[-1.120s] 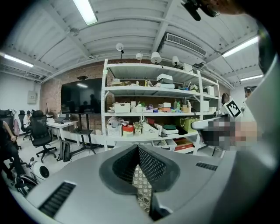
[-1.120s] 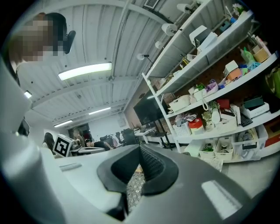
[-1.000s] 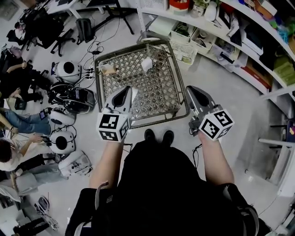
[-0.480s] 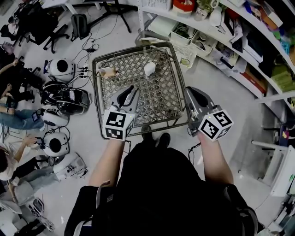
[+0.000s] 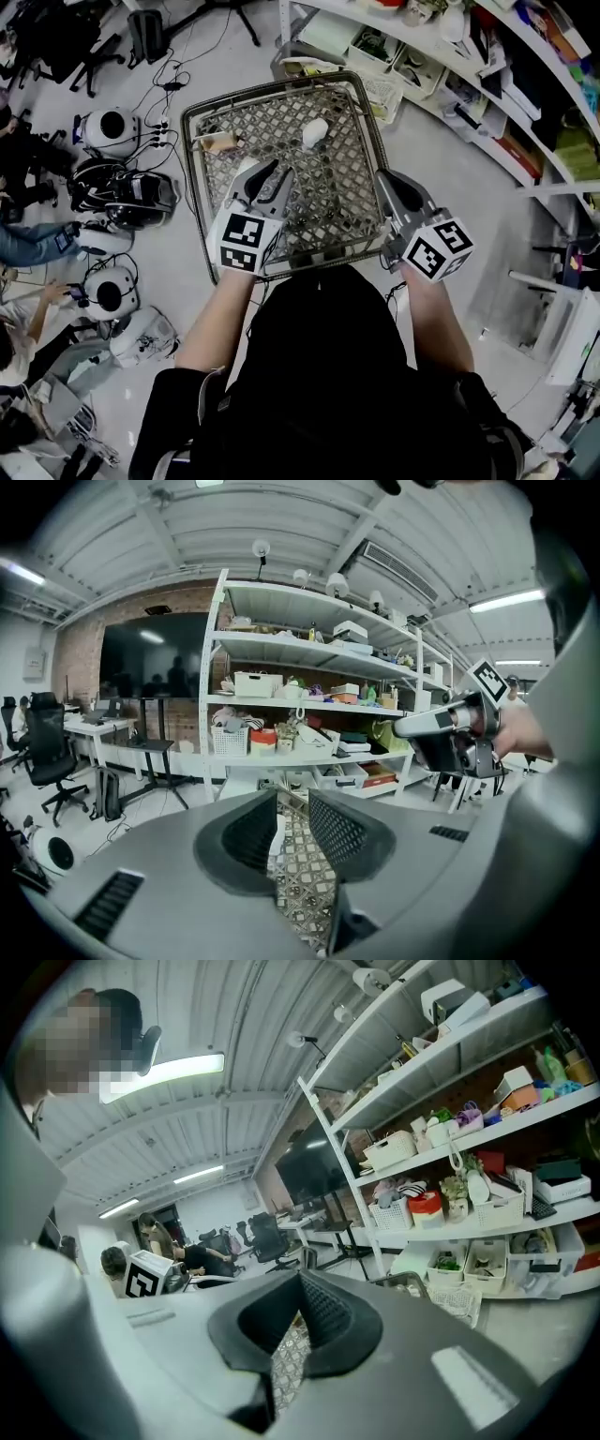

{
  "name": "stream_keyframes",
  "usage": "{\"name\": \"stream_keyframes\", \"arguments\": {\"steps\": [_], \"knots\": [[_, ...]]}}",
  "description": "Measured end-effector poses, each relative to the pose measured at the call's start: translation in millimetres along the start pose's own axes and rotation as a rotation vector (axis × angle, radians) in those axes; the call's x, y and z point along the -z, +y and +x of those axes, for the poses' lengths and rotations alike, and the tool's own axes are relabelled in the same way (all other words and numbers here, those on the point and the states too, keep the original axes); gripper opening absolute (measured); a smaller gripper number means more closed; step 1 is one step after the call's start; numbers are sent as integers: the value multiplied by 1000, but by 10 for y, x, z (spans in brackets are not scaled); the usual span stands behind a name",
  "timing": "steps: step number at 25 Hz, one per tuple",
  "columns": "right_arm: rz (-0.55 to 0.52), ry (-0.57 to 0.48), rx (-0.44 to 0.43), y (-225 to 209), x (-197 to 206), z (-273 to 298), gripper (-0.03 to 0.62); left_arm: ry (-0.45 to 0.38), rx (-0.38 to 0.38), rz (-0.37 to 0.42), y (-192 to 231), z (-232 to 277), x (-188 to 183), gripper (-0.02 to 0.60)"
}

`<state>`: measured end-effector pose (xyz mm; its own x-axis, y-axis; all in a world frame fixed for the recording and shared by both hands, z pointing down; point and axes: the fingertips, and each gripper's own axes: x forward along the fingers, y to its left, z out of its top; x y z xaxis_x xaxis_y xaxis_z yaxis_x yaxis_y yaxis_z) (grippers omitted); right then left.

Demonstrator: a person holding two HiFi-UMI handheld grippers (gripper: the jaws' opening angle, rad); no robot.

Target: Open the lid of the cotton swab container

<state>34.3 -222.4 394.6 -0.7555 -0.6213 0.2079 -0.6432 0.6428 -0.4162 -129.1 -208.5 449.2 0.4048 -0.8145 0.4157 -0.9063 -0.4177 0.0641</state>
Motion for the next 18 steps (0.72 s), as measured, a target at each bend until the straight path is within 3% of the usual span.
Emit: {"name": "stream_keyframes", "arguments": {"steps": [11, 18], "knots": [[-27, 115, -31, -192, 376, 525, 11, 56, 16, -43, 33, 446, 385, 114], [-26, 127, -16, -406, 561, 675, 11, 94, 15, -56, 113, 835, 611, 135]]}}
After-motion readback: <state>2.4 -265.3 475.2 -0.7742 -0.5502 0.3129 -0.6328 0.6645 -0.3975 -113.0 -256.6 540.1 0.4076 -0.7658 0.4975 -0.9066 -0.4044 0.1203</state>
